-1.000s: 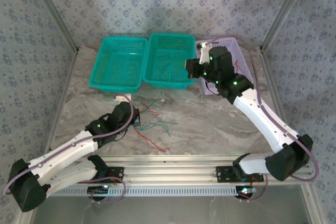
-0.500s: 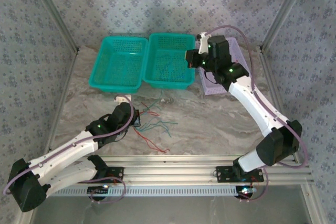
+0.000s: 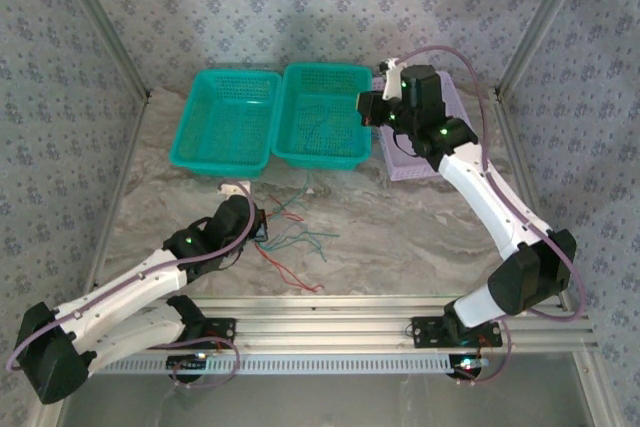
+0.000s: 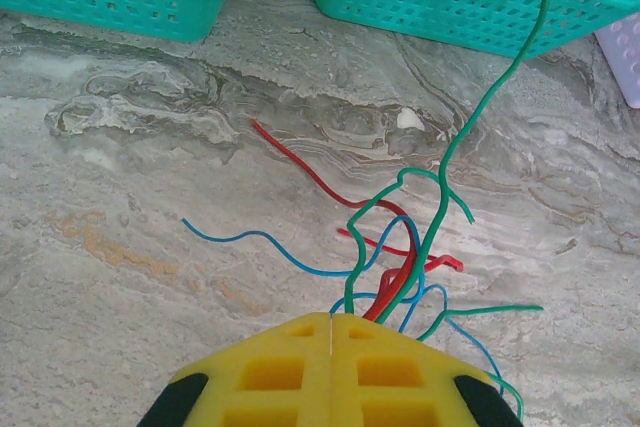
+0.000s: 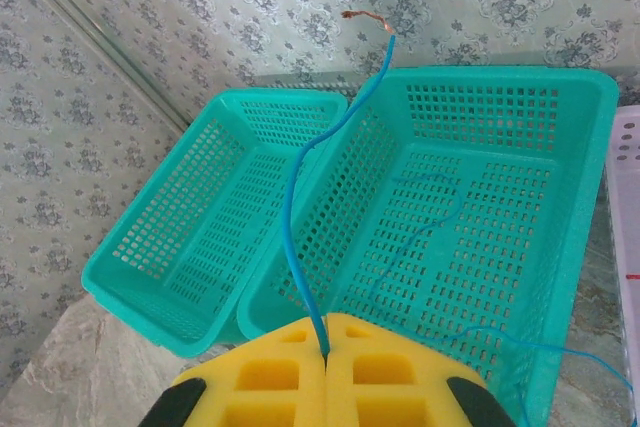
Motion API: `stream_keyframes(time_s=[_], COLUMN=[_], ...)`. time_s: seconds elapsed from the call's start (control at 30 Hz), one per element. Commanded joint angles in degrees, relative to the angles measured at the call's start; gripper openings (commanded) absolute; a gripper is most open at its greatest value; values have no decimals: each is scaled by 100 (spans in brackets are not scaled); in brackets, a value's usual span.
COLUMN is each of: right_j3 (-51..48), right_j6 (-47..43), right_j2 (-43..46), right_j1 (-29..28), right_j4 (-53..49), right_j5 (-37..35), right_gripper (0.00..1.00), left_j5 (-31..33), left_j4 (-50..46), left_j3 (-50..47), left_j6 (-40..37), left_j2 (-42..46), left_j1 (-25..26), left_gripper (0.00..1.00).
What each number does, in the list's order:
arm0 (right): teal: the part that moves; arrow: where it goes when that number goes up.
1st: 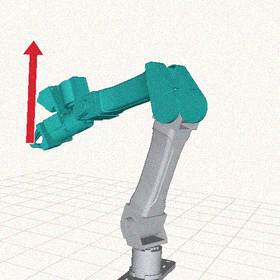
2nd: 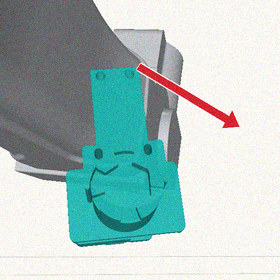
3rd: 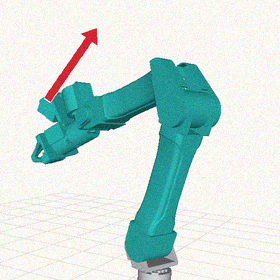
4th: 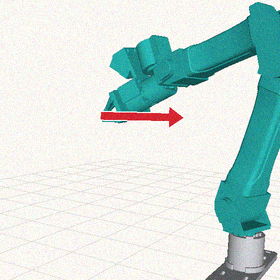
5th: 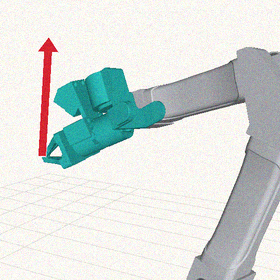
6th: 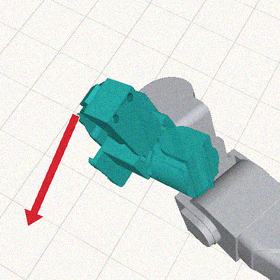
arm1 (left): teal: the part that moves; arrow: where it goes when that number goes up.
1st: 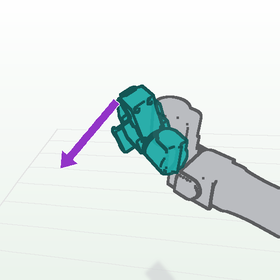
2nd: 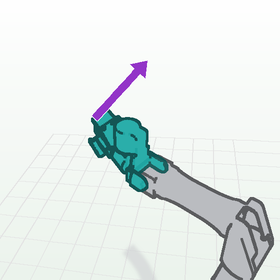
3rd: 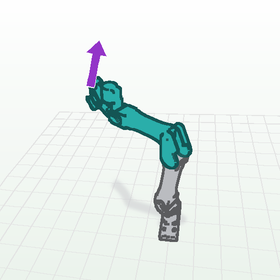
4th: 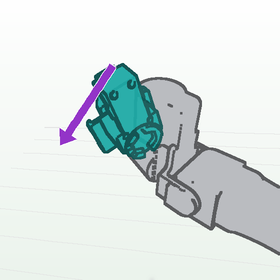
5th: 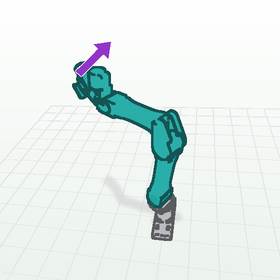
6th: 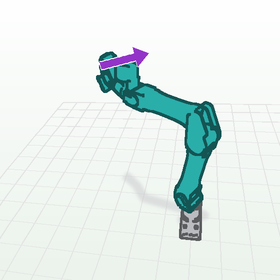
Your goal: Untangle the cables
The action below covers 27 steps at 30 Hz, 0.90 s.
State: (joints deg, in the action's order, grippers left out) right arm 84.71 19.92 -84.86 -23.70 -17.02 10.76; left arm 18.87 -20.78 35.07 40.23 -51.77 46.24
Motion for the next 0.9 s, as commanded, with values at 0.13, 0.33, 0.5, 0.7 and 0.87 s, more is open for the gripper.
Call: stream_keyframes(time_s=[0.13, 0.33, 0.5, 0.7, 0.87], right_j3=[221, 313, 493, 777, 986], right_j6=[-63, -70, -60, -64, -71], right_j2=[-89, -283, -566, -1008, -1450], right_j1=[112, 208, 302, 338, 345], right_j4=[-21, -30, -61, -144, -220], right_j5=[99, 93, 97, 145, 188], right_gripper=[0, 0, 0, 0, 0], left_j5=[-42, -64, -89, -112, -167], left_j4=[201, 229, 276, 293, 311], left_j3=[-18, -26, -47, -26, -18], left_j6=[99, 108, 134, 134, 111], left_j2=[-25, -44, -80, -100, -114], left_j1=[-33, -36, -29, -30, -26], left_gripper=[0, 0, 0, 0, 0])
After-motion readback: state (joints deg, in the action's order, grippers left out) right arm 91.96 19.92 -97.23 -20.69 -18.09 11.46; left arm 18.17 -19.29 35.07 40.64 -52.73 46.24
